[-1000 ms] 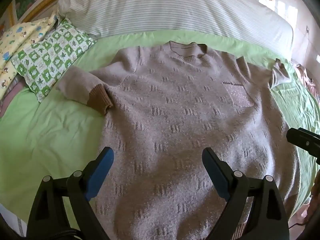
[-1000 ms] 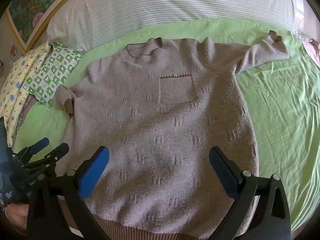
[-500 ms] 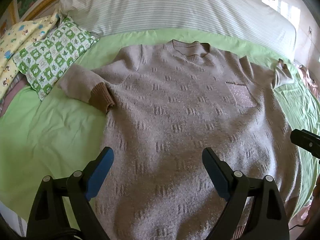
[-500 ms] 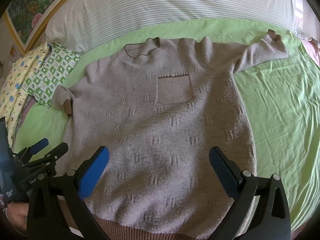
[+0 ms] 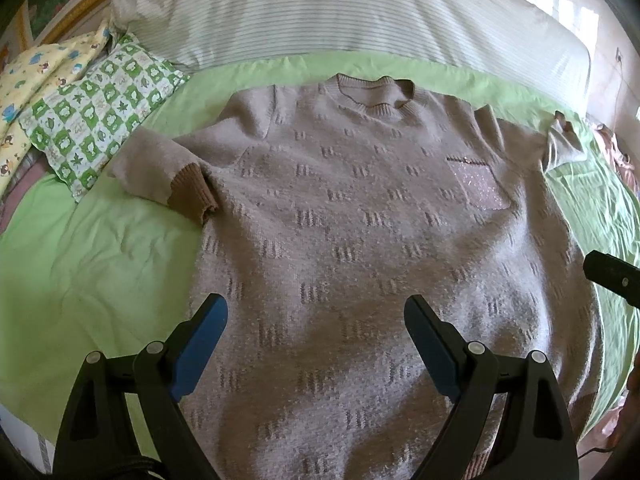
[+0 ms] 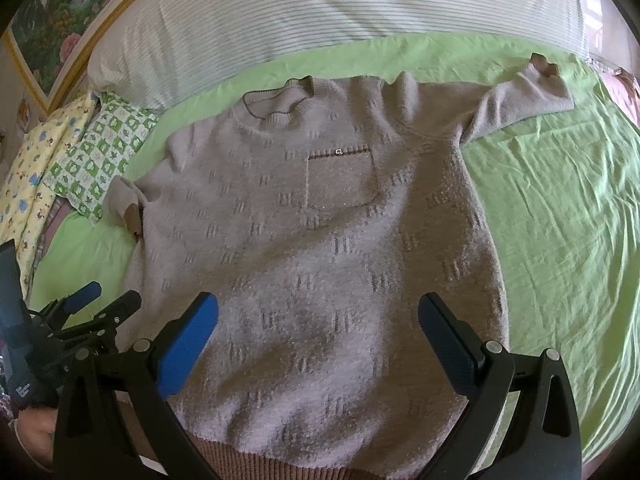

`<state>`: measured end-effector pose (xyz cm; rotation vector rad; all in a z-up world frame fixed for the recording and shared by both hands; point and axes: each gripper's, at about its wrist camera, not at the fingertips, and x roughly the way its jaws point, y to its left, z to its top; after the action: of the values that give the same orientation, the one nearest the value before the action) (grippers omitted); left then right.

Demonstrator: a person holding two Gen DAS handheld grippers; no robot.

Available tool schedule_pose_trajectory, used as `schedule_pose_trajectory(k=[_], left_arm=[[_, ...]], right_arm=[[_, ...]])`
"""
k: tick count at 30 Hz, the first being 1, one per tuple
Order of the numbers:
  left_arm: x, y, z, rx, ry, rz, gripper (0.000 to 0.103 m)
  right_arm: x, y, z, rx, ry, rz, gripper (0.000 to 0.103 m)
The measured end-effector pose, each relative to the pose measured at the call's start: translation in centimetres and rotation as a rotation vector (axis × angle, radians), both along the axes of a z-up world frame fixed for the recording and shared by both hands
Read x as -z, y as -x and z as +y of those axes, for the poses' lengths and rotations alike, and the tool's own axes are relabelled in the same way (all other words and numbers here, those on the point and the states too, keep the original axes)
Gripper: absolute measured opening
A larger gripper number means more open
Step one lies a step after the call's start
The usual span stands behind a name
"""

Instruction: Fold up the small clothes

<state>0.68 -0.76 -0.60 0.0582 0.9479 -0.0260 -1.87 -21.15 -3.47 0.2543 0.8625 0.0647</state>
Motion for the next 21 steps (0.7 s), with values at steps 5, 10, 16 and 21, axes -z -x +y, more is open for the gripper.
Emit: schedule_pose_trajectory(k=[5, 10, 16, 21], left_arm=[[0.2, -0.2, 0.0, -0.002, 0.007, 0.013, 0.091], [0.4, -0.6, -0.1, -0.005, 0.006, 0.02, 0.091], [0.8, -1.4, -0.4, -0.001, 0.008, 0.026, 0.091], [1.2, -2.1, -0.8, 0.001, 0.017, 0.047, 0.091]], right_arm=[[0.1, -0.2, -0.4, 0.011, -0.01, 0.003, 0.1], [0.1, -0.6, -0.7, 0.015, -0.017, 0.008, 0.1], [0.3, -1.1, -1.0, 0.015, -0.02, 0.015, 0.1], [0.6, -1.7, -1.6, 0.023, -0.027, 0.025, 0.1]])
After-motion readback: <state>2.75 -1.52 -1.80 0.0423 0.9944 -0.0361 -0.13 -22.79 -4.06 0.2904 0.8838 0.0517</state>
